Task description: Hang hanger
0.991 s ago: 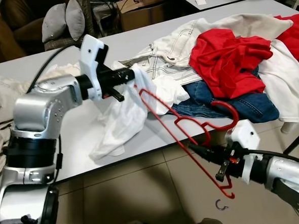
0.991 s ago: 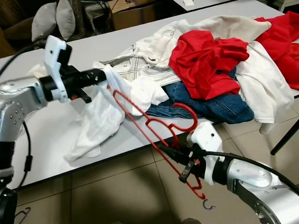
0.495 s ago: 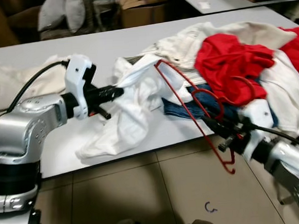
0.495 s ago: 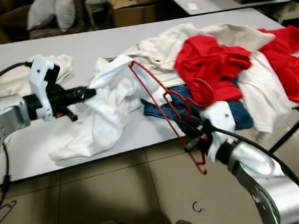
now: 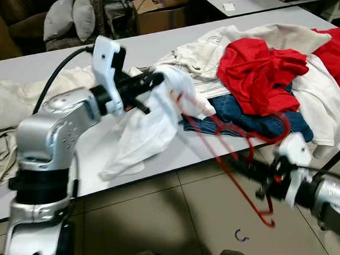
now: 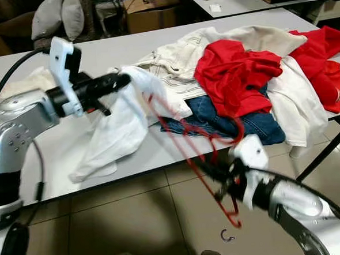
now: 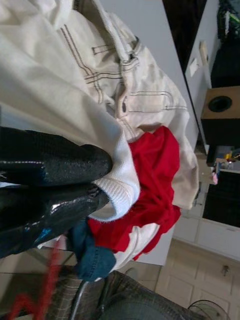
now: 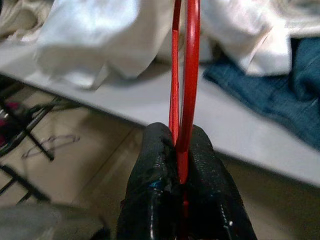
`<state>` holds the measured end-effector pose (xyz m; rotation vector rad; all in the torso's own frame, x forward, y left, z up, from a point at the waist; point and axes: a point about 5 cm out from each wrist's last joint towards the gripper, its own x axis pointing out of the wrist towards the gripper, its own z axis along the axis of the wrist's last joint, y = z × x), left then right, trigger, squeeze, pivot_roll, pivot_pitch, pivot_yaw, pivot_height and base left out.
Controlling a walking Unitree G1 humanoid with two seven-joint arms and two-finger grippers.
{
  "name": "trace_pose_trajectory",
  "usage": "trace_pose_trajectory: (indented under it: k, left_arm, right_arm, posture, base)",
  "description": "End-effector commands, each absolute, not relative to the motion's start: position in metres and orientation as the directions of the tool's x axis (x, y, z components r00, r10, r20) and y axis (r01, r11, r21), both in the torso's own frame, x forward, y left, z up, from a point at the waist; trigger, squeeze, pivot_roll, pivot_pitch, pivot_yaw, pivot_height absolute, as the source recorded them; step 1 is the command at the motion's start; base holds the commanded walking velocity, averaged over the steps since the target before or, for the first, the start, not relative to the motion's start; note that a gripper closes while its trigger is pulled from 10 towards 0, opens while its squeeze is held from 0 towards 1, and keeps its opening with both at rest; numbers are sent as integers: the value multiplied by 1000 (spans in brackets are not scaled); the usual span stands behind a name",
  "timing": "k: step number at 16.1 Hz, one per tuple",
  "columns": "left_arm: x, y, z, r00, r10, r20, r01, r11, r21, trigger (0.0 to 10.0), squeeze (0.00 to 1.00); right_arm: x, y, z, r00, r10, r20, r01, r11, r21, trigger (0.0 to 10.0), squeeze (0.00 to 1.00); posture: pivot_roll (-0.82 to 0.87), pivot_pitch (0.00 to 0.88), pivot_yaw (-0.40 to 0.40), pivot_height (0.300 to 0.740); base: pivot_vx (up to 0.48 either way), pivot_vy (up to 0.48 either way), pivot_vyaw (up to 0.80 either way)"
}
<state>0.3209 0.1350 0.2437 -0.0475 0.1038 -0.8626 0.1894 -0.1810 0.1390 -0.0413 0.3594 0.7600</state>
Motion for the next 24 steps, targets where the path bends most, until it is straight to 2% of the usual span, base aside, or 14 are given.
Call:
trace_pose_trajectory:
  k: [1,4,5,7,10,13,15,16,18,20,22,23,24]
  left_arm:
    - [322,136,246,653,-754,-69,751,657,-75,0,0]
    - [313,132,245,568,-820,-70,815,572,-88,0,0]
    - [308,130,242,525,-847,-89,843,531,-86,0,0]
    - [303,127,238,487,-865,-118,860,499,-107,0,0]
    - [301,129,232,486,-859,-161,861,503,-80,0,0]
    - [303,138,224,508,-825,-248,852,523,8,0,0]
    - [302,146,213,506,-798,-329,858,506,92,0,0]
    - [300,148,207,483,-791,-375,872,472,128,0,0]
    - [300,155,199,490,-753,-439,871,449,201,0,0]
    - [296,154,198,448,-775,-445,893,409,187,0,0]
    - [292,144,193,385,-799,-462,923,323,211,0,0]
    - [293,138,192,380,-809,-448,924,311,222,392,0]
    - [296,133,191,394,-812,-431,917,314,248,1529,0]
  right_arm:
    - [188,-176,141,652,685,-325,-691,713,116,10000,0]
    - [204,-174,139,703,649,-292,-646,754,121,10000,0]
    - [210,-171,139,710,648,-275,-635,759,147,10000,0]
    - [221,-163,138,707,666,-237,-635,746,201,10000,0]
    - [232,-155,132,680,697,-227,-622,712,326,10000,0]
    - [249,-154,141,723,680,-121,-551,673,494,10000,0]
    - [266,-155,146,773,634,-27,-464,593,658,10000,0]
    - [271,-155,148,790,614,-2,-434,561,705,10000,0]
    - [281,-154,150,820,571,33,-380,499,779,10000,0]
    - [287,-154,151,844,534,43,-327,451,830,10000,0]
    - [299,-151,150,882,469,50,-232,339,912,10000,0]
    - [302,-149,149,888,459,42,-210,322,923,10000,0]
    - [304,-148,149,893,448,35,-188,302,935,10000,0]
  posture:
    - [-181,0,74,740]
    - [-182,0,72,740]
    - [-181,0,71,740]
    - [-178,0,67,740]
    - [-174,0,58,740]
    - [-164,0,46,740]
    - [-162,0,45,740]
    - [-160,0,43,740]
    - [-156,0,44,740]
    - [-154,0,47,740]
    - [-150,0,50,740]
    - [-147,0,52,740]
    - [-147,0,54,740]
  base:
    - [0,0,0]
    - [0,0,0]
    - [0,0,0]
    - [0,0,0]
    - [0,0,0]
    - [0,0,0]
    - [0,0,0]
    - [0,0,0]
    - [0,0,0]
    - [0,0,0]
    - [0,0,0]
    - [0,0,0]
    - [0,0,0]
